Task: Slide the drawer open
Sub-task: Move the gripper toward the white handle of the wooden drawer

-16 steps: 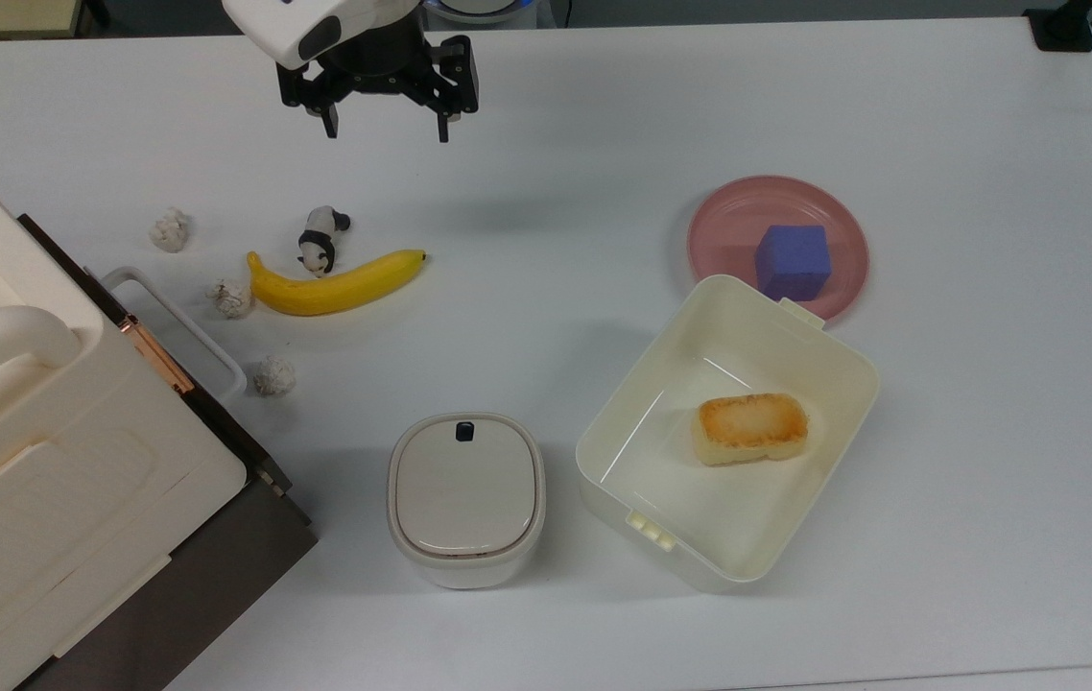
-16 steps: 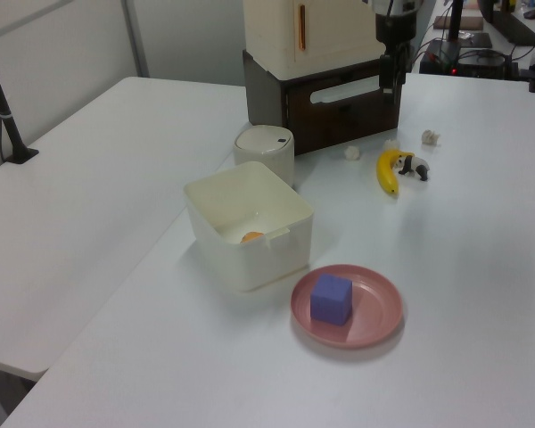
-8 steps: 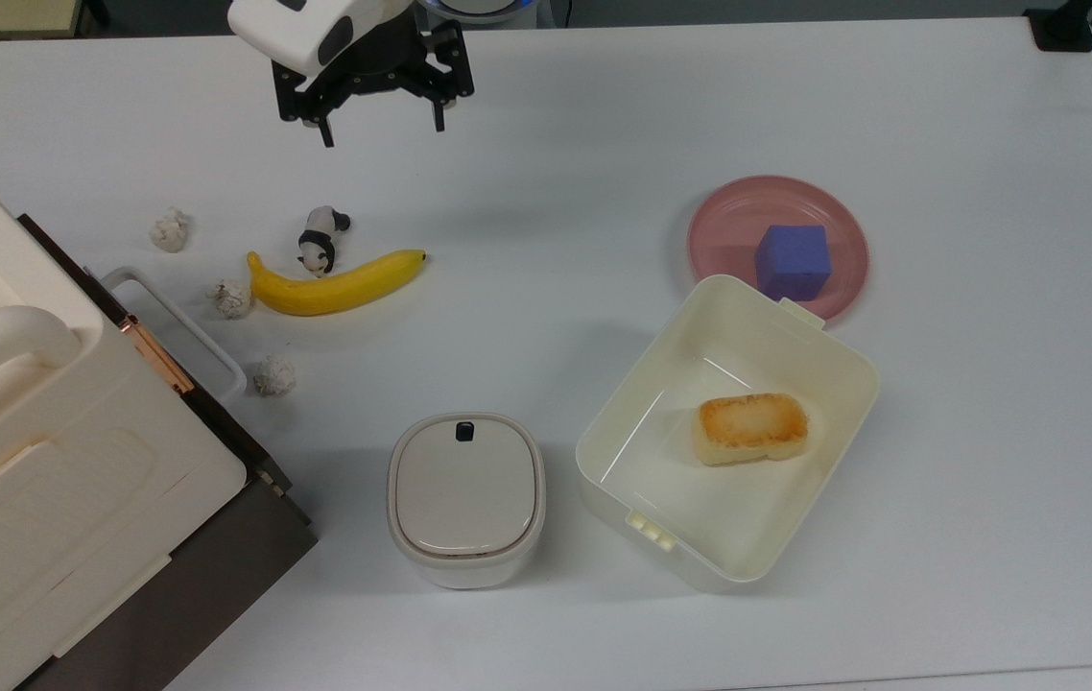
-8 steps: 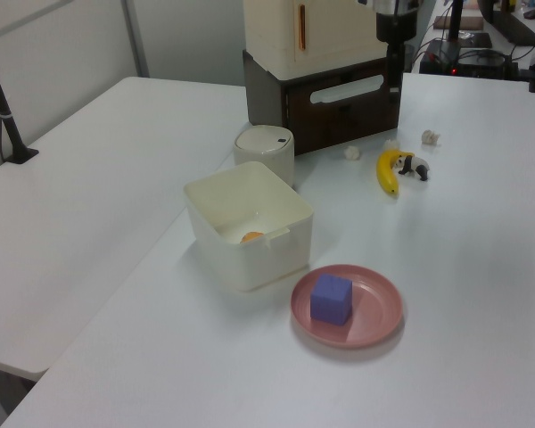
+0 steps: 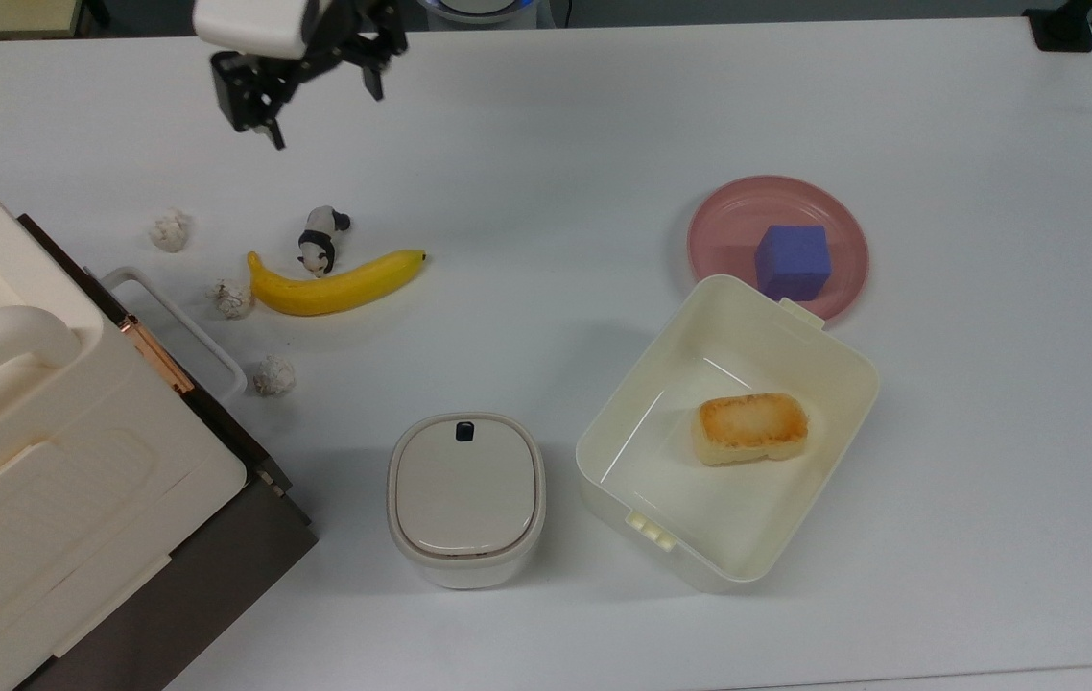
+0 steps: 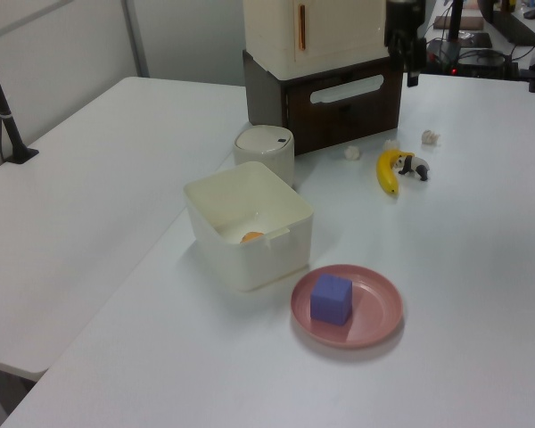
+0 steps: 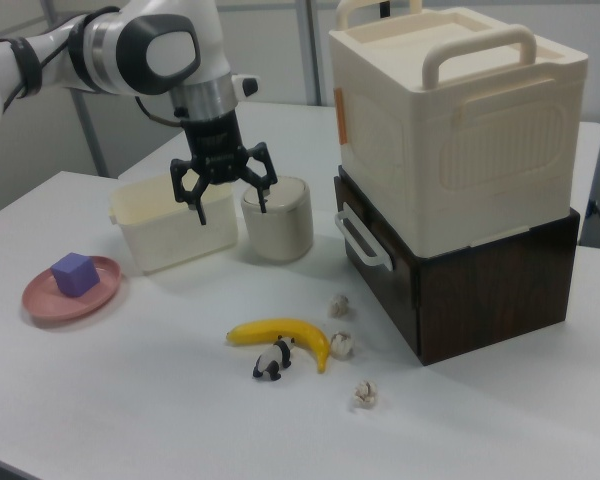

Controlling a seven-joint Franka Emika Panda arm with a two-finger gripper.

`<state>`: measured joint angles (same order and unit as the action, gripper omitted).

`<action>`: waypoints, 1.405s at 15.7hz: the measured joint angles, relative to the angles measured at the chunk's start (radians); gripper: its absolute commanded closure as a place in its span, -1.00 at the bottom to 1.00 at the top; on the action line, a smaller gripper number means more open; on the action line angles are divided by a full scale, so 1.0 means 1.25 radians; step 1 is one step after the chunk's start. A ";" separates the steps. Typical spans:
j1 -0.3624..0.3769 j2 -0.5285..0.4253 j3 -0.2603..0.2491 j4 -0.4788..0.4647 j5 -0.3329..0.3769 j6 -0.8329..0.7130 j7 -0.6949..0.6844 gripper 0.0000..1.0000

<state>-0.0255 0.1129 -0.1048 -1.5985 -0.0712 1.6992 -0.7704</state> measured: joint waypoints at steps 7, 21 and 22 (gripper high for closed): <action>-0.024 -0.011 -0.001 -0.004 -0.003 0.056 -0.037 -1.00; -0.052 0.009 -0.001 -0.160 -0.116 0.461 -0.081 -1.00; -0.052 0.013 -0.001 -0.162 -0.116 0.467 -0.081 -1.00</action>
<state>-0.0908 0.1286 -0.1057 -1.8006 -0.2164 2.2824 -0.8714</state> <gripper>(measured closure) 0.000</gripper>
